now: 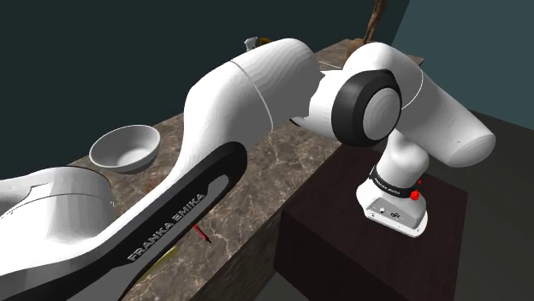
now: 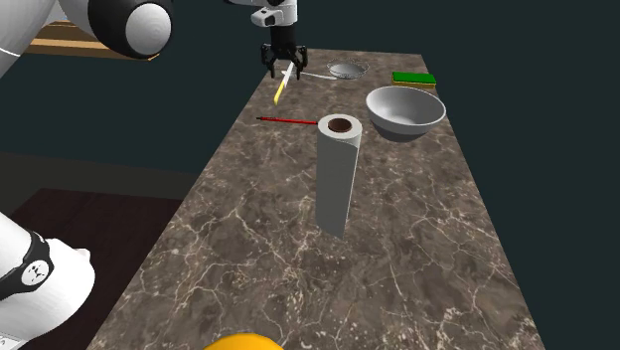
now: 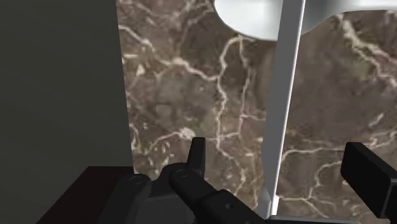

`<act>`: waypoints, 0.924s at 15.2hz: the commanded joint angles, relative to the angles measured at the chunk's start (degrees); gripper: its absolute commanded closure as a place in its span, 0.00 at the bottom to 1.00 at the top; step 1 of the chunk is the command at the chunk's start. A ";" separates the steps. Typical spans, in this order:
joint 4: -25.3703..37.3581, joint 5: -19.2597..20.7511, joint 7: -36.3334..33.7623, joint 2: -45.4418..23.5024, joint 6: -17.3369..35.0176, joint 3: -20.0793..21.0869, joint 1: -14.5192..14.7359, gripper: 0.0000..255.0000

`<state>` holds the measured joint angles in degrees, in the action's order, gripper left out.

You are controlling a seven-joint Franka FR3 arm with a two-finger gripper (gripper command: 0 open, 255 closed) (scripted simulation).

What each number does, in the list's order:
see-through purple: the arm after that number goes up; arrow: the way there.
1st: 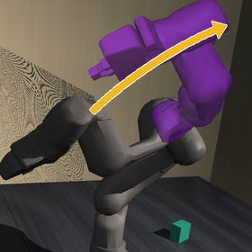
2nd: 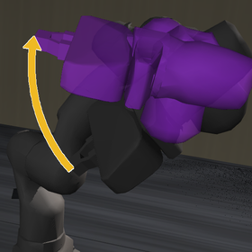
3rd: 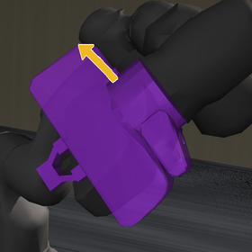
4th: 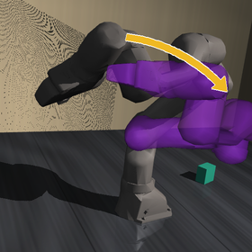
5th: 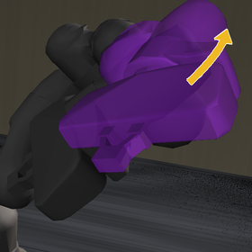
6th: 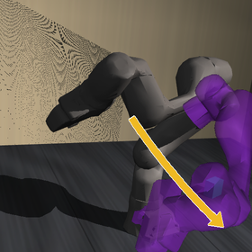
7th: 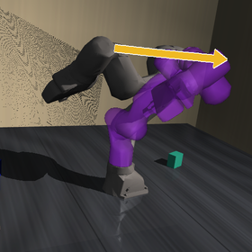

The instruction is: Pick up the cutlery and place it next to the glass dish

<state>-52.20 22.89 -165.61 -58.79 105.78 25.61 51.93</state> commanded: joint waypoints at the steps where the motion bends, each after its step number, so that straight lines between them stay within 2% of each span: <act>1: 0.00 0.00 0.00 0.00 0.00 0.00 0.00 0.00; 2: 0.00 0.00 0.00 0.00 0.00 0.00 0.00 0.00; 6: 5.60 -0.64 0.94 1.14 -6.34 0.32 1.13 0.00; 14: 5.61 -0.65 0.95 1.14 -6.34 0.31 1.14 0.00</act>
